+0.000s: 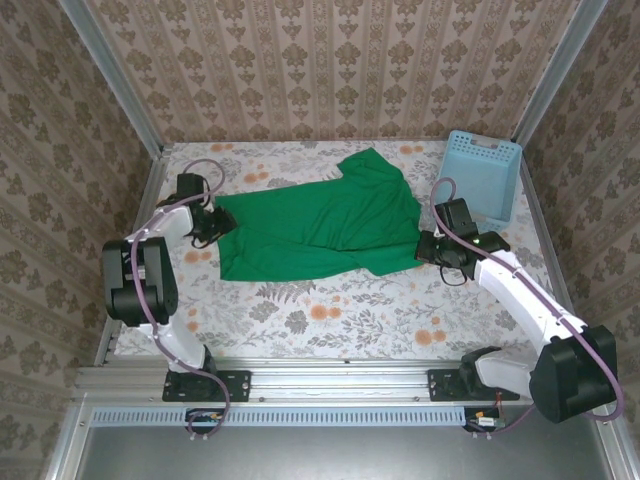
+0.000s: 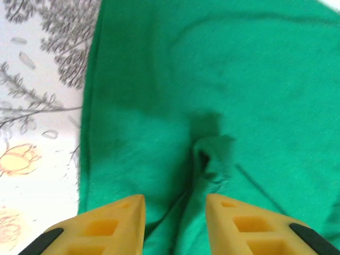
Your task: Fold the inside-out t-shirt
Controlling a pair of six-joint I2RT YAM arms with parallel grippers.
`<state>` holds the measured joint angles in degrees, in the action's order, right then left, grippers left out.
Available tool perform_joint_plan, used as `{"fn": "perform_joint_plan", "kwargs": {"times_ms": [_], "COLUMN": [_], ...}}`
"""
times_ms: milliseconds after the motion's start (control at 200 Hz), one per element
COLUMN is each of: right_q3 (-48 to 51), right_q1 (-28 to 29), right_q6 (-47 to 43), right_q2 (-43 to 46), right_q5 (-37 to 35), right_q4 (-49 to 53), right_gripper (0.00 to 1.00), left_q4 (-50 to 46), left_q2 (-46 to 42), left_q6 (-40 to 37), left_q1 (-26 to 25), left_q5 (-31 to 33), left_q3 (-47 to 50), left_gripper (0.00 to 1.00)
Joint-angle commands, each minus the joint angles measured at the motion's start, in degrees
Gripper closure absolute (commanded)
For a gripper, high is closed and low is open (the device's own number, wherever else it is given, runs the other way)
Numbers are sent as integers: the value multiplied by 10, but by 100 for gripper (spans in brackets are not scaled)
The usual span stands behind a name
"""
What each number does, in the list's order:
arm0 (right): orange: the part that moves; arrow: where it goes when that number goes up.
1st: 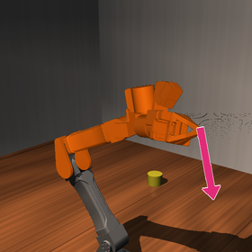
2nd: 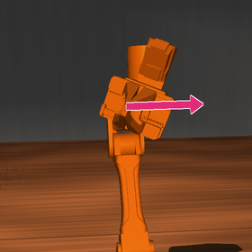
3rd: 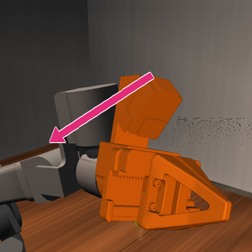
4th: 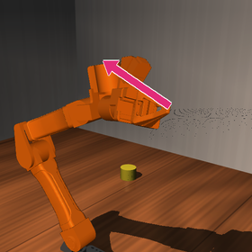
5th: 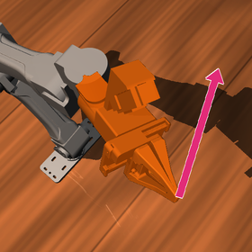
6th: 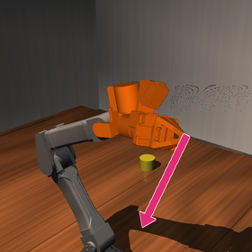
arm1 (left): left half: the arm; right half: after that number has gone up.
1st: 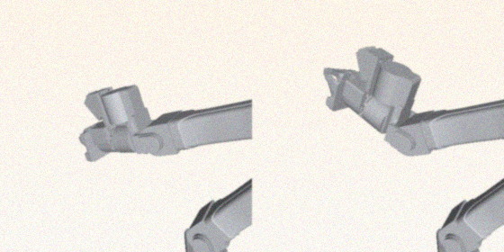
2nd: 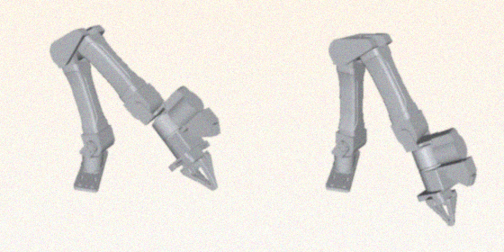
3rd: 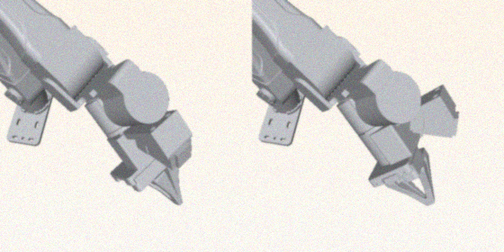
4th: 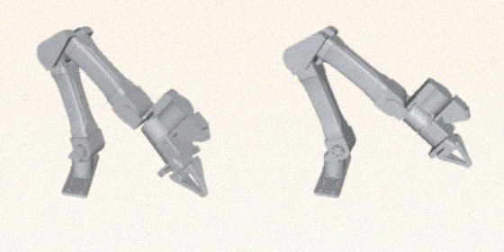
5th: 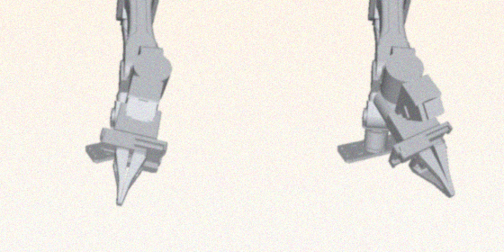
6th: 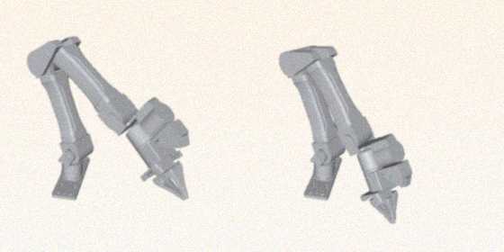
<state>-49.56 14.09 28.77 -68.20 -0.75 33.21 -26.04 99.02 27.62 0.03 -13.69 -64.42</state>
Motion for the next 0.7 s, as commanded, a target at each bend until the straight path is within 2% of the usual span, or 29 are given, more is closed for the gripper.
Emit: {"fn": "perform_joint_plan", "kwargs": {"times_ms": [0,130,190,280,455,610,695], "right_q3": [-14,-10,-8,-6,-2,1,2], "right_q1": [-4,-7,-7,-9,-13,-21,-26], "right_q6": [5,3,2,2,4,3,2], "right_q2": [-5,-16,-21,-27,-27,-21,-15], "right_q5": [8,11,13,15,19,18,18], "right_q4": [-3,-10,-12,-16,-19,-17,-15], "right_gripper": [100,100,100,100,100,100,100], "left_q4": [-6,19,20,-12,-81,-132,-150], "left_q2": [-36,-47,-42,-23,27,93,119], "left_q6": [-24,-30,-41,-64,-79,-84,-77], "left_q1": [-5,-8,-20,-56,-112,-121,-121], "left_q5": [13,-17,-9,48,199,250,269], "left_q3": [14,36,36,14,-42,-94,-111], "left_gripper": [54,51,50,46,35,36,42]}}
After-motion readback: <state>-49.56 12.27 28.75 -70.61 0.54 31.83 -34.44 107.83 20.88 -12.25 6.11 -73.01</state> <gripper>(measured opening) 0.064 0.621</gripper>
